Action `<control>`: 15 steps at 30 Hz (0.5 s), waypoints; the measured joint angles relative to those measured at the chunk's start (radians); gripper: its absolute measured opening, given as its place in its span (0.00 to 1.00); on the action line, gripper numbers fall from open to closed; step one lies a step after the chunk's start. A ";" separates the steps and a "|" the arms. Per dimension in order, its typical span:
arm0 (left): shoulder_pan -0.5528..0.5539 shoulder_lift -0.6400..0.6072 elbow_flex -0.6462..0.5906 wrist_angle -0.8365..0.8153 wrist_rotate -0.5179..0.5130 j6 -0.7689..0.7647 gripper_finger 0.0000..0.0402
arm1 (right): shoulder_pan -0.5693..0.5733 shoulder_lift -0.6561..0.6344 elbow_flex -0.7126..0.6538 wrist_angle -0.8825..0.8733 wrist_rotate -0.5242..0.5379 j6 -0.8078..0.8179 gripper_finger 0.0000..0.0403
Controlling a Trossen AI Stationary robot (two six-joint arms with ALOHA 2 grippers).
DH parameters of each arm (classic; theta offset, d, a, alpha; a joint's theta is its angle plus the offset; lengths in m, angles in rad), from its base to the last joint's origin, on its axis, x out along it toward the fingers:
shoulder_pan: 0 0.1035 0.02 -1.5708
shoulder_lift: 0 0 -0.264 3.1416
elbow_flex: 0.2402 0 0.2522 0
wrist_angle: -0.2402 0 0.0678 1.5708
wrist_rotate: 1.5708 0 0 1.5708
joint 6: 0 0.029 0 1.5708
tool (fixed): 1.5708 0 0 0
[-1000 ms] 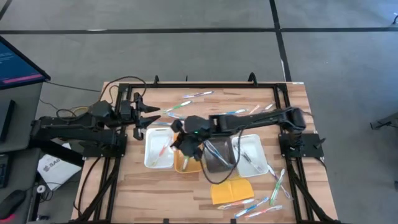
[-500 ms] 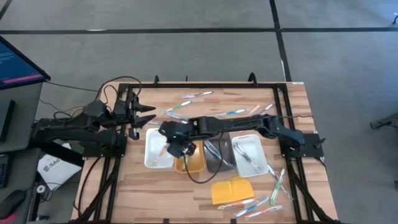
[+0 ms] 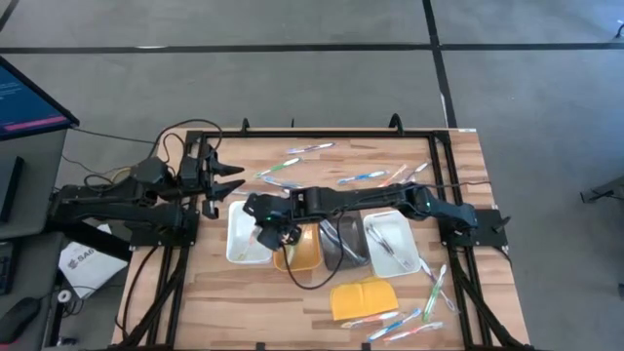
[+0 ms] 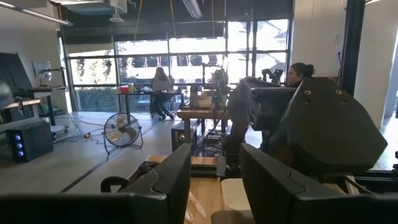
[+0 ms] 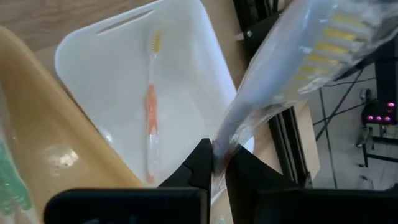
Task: Pick & Place Toothbrushes
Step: Put the orange toothbrush into the left white bin
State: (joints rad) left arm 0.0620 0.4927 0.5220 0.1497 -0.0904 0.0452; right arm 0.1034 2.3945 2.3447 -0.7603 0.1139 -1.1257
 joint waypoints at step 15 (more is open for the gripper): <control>0.000 0.000 0.000 0.003 -0.015 0.002 0.33 | 0.001 0.075 -0.002 0.025 0.017 0.097 0.04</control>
State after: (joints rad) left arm 0.0620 0.4927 0.5220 0.1529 -0.1051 0.0467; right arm 0.1040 2.4690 2.3432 -0.7356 0.1313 -1.0283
